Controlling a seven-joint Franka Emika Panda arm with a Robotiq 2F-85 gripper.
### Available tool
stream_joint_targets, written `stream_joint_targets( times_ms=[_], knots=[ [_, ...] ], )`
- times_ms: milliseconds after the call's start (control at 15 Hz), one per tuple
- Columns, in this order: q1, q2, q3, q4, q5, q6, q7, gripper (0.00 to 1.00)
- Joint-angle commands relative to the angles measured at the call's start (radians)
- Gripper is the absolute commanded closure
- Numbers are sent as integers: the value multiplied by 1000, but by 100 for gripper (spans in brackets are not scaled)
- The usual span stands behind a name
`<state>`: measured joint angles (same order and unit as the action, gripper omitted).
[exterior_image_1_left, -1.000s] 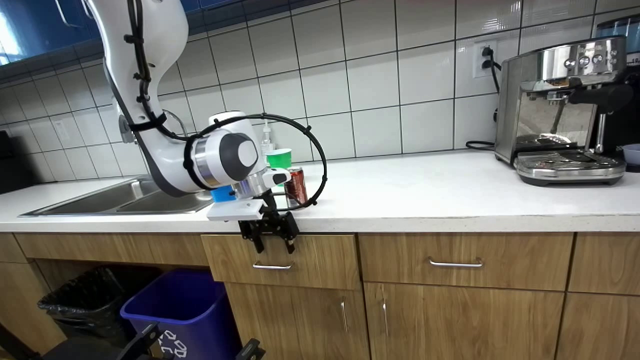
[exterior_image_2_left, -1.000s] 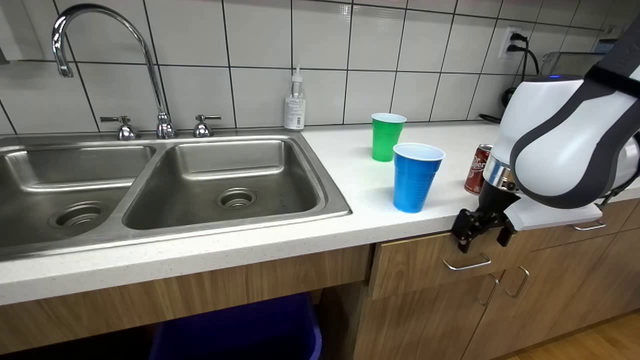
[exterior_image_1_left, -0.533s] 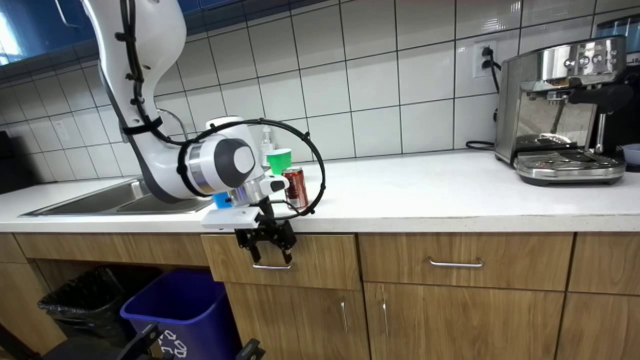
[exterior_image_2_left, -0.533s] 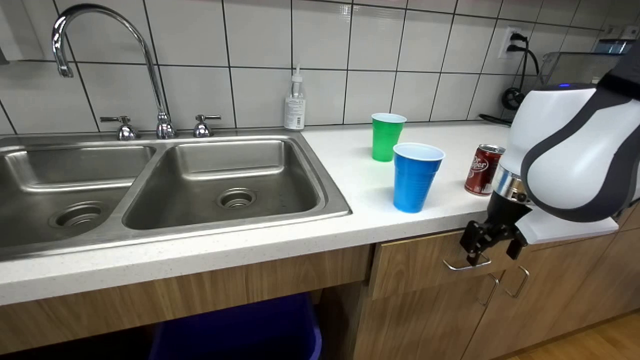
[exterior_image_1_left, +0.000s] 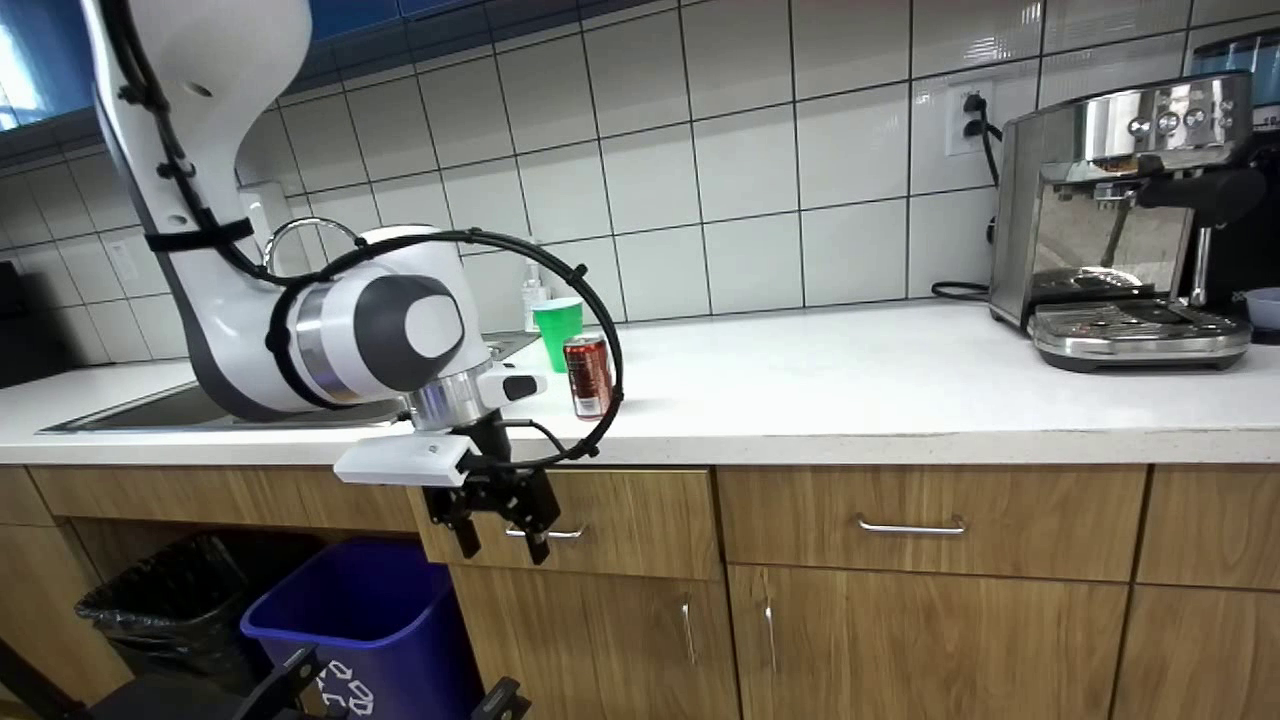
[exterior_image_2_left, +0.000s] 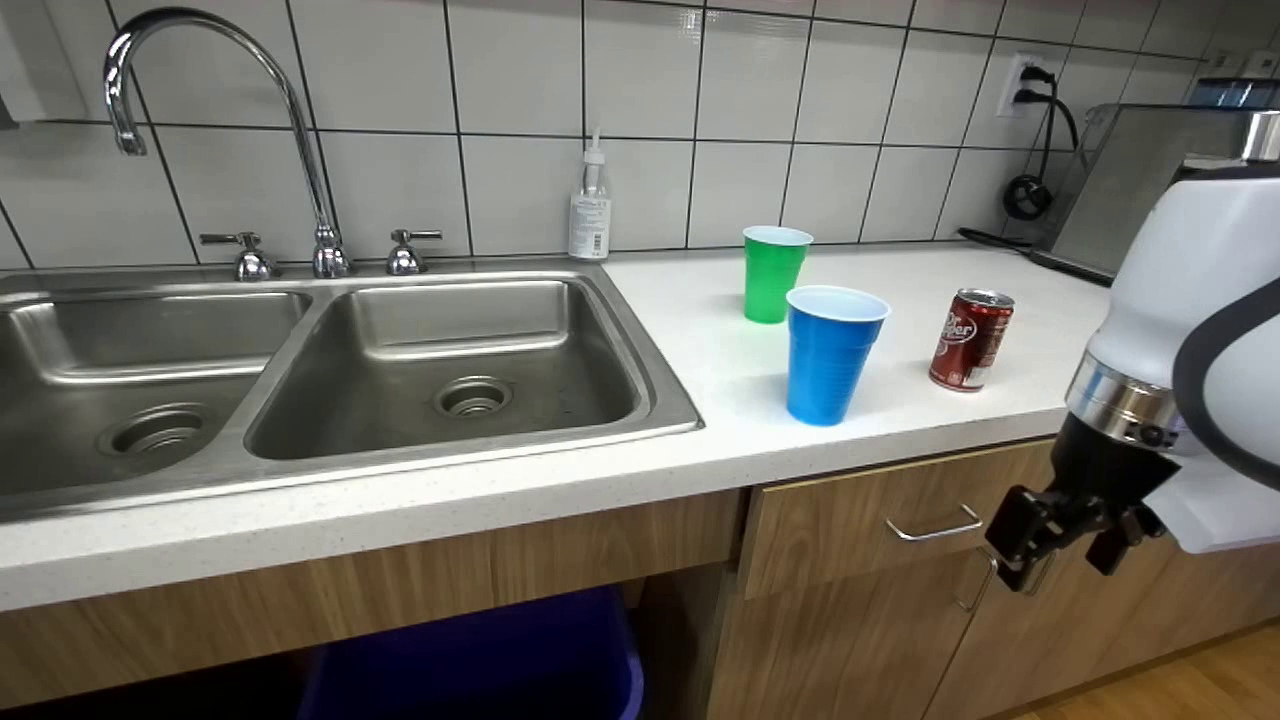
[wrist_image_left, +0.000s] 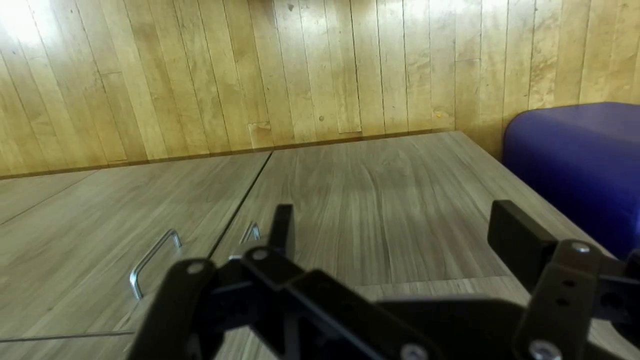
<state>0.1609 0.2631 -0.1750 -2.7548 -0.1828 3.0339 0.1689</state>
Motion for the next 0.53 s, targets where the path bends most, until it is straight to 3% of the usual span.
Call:
stream_joint_targets(
  times_ms=[0,200,467],
  knots=[
    [2,-114,-12,-26,-4,-51,-29,0],
    [12,-193,-37,-26,-74,-103,9,0],
    [-39,-315,-2,-48,-178,-167,34,0]
  ],
)
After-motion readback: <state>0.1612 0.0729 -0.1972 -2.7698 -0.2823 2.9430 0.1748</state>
